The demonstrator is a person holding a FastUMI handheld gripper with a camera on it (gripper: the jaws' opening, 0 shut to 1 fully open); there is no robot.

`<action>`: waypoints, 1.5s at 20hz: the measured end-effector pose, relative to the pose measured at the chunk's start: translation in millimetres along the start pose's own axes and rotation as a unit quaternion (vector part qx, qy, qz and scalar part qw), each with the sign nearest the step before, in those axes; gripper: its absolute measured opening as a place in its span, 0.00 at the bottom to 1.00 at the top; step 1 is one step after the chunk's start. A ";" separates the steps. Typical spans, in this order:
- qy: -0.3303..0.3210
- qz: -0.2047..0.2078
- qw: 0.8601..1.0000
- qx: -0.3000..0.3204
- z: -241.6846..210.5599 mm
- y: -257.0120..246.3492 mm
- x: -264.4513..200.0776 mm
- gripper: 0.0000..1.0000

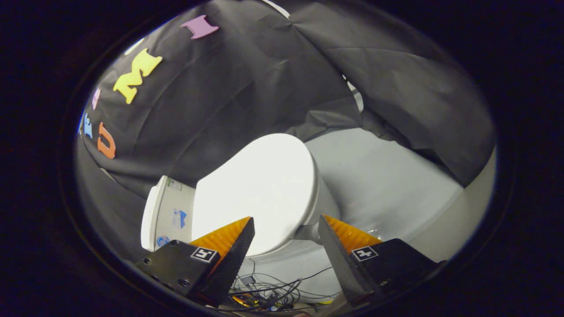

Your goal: Open the toilet lid.

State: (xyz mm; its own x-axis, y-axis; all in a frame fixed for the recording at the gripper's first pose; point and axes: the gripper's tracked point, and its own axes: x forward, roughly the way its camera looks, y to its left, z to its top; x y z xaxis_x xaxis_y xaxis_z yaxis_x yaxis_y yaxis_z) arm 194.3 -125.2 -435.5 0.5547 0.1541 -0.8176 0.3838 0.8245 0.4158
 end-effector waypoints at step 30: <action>0.097 0.116 0.978 0.143 -31.3 -34.8 39.7 0.63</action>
State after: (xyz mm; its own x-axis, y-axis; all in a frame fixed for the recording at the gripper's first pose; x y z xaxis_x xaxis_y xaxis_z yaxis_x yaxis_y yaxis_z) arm 179.8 -130.7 -494.9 0.5115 0.4430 -0.7363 0.4705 0.5727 0.6714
